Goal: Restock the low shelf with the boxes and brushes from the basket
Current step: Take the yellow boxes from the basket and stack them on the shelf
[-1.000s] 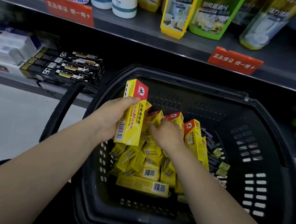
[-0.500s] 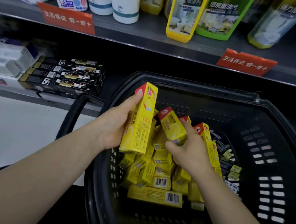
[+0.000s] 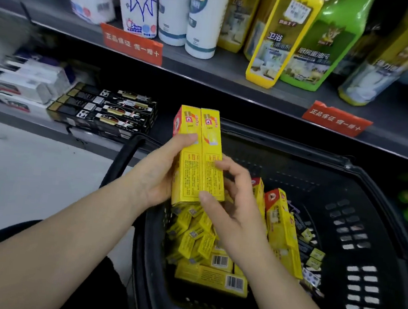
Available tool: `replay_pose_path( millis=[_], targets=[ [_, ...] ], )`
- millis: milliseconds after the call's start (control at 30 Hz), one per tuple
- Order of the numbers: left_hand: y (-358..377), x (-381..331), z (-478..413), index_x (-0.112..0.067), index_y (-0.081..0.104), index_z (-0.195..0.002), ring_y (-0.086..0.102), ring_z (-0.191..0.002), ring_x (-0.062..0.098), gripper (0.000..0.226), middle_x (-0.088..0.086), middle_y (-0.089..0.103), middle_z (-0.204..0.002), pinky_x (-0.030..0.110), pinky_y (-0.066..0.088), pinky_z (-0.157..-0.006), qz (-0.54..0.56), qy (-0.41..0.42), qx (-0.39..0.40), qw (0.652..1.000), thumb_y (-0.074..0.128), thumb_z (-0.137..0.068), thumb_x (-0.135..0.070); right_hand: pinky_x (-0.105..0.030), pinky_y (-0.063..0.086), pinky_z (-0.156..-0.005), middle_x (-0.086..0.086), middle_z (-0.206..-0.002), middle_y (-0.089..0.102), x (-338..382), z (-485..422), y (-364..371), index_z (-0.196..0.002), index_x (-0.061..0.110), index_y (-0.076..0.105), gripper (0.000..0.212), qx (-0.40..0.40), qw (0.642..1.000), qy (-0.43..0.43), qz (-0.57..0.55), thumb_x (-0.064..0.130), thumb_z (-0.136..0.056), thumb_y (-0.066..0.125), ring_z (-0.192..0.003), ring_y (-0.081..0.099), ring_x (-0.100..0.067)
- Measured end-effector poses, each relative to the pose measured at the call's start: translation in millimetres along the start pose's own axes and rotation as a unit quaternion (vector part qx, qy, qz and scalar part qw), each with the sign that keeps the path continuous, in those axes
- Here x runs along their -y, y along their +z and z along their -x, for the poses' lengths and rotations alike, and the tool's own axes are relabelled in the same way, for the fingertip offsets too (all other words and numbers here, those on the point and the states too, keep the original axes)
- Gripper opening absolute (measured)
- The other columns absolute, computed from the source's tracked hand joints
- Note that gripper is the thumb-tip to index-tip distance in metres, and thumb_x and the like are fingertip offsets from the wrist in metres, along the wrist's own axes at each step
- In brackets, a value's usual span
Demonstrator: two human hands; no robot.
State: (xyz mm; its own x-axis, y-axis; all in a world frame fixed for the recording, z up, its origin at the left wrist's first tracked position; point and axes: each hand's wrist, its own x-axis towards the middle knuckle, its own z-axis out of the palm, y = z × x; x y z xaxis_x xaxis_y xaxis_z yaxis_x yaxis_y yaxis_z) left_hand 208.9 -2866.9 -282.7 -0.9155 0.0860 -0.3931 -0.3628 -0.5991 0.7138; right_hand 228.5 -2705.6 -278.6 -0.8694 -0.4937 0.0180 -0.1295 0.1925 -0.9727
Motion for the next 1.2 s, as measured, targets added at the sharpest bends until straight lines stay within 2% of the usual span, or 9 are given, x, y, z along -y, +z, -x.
replay_pose_path(
  millis=[133, 200, 300, 400, 567, 700, 867, 967, 1200],
  targets=[
    [-17.9, -21.0, 6.8, -0.017, 0.063, -0.111, 0.072, -0.080, 0.022, 0.031, 0.009, 0.074, -0.097, 0.032, 0.057, -0.055, -0.029, 0.042, -0.063, 0.997, 0.056, -0.086, -0.034, -0.013, 0.046, -0.091, 0.032, -0.118, 0.051, 14.7, -36.7, 15.0, -0.129, 0.038, 0.033, 0.060, 0.010, 0.999, 0.032, 0.021, 0.034, -0.082, 0.070, -0.112, 0.050, 0.010],
    [-33.4, -32.4, 6.2, -0.017, 0.064, -0.109, 0.072, -0.082, 0.022, 0.027, 0.008, 0.074, -0.097, 0.031, 0.057, -0.055, -0.037, 0.058, -0.096, 0.993, 0.054, -0.090, -0.033, -0.019, 0.050, -0.088, 0.025, -0.108, 0.061, 22.0, -61.5, 22.5, -0.125, 0.035, 0.043, 0.050, 0.052, 0.996, 0.068, 0.041, 0.027, -0.082, 0.067, -0.099, 0.059, 0.006],
    [-65.7, -53.4, 2.8, -0.016, 0.065, -0.107, 0.071, -0.085, 0.021, 0.028, 0.007, 0.073, -0.098, 0.032, 0.057, -0.062, -0.049, 0.067, -0.156, 0.984, 0.057, -0.088, -0.035, -0.018, 0.049, -0.059, 0.010, -0.069, 0.064, 38.4, -105.2, 36.1, -0.082, 0.025, 0.064, 0.016, 0.065, 0.992, 0.100, 0.030, 0.027, -0.073, 0.051, -0.060, 0.058, -0.004],
    [-98.8, -73.7, -4.3, -0.018, 0.066, -0.097, 0.069, -0.086, 0.020, 0.025, 0.002, 0.074, -0.085, 0.036, 0.055, -0.071, -0.039, 0.091, -0.202, 0.974, 0.059, -0.085, -0.040, -0.019, 0.044, -0.050, 0.004, -0.046, 0.050, 39.9, -162.1, 55.6, -0.051, 0.017, 0.053, 0.034, 0.062, 0.983, 0.154, 0.079, 0.018, -0.085, 0.048, -0.036, 0.045, -0.008],
    [-138.5, -87.6, -26.6, -0.018, 0.060, -0.089, 0.064, -0.076, 0.016, 0.014, 0.001, 0.068, -0.083, 0.030, 0.048, -0.058, -0.012, 0.099, -0.306, 0.947, 0.059, -0.087, -0.031, -0.014, 0.035, -0.038, -0.002, -0.057, 0.044, 12.4, -248.9, 84.4, -0.062, 0.013, 0.043, 0.032, 0.115, 0.930, 0.191, 0.292, 0.019, -0.093, 0.043, -0.047, 0.042, -0.014],
    [-164.8, -82.8, -39.2, -0.015, 0.054, -0.079, 0.060, -0.066, 0.014, 0.013, 0.004, 0.062, -0.076, 0.030, 0.048, -0.058, 0.005, 0.084, -0.387, 0.918, 0.066, -0.084, -0.017, -0.025, 0.033, -0.047, -0.006, -0.077, 0.049, -22.7, -293.3, 100.0, -0.063, 0.011, 0.043, 0.030, 0.279, 0.741, 0.161, 0.590, 0.015, -0.093, 0.044, -0.067, 0.048, -0.021],
    [-187.2, -77.2, -52.6, -0.011, 0.060, -0.096, 0.057, -0.063, 0.014, 0.014, 0.002, 0.062, -0.076, 0.027, 0.043, -0.054, -0.026, 0.061, -0.382, 0.922, 0.066, -0.084, -0.015, -0.030, 0.045, -0.071, -0.009, -0.093, 0.054, -71.0, -323.8, 108.8, -0.070, 0.008, 0.055, 0.016, 0.371, 0.567, 0.195, 0.709, 0.011, -0.086, 0.053, -0.078, 0.053, -0.026],
    [-195.3, -76.2, -62.5, -0.011, 0.057, -0.110, 0.058, -0.064, 0.015, 0.027, 0.003, 0.064, -0.081, 0.027, 0.045, -0.055, -0.037, 0.048, -0.366, 0.928, 0.067, -0.084, -0.013, -0.033, 0.050, -0.082, -0.008, -0.099, 0.052, -97.2, -335.7, 112.4, -0.115, 0.002, 0.058, 0.033, 0.419, 0.501, 0.193, 0.732, 0.016, -0.085, 0.059, -0.088, 0.055, -0.027],
    [-197.7, -76.9, -80.4, -0.017, 0.056, -0.088, 0.062, -0.081, 0.024, 0.015, 0.008, 0.066, -0.088, 0.037, 0.052, -0.073, -0.039, 0.018, -0.352, 0.935, 0.069, -0.082, -0.013, -0.038, 0.043, -0.092, -0.021, -0.144, 0.037, -123.8, -328.3, 98.9, -0.146, 0.005, 0.011, 0.074, 0.397, 0.555, 0.200, 0.703, 0.012, -0.087, 0.057, -0.117, 0.049, -0.035]
  ],
)
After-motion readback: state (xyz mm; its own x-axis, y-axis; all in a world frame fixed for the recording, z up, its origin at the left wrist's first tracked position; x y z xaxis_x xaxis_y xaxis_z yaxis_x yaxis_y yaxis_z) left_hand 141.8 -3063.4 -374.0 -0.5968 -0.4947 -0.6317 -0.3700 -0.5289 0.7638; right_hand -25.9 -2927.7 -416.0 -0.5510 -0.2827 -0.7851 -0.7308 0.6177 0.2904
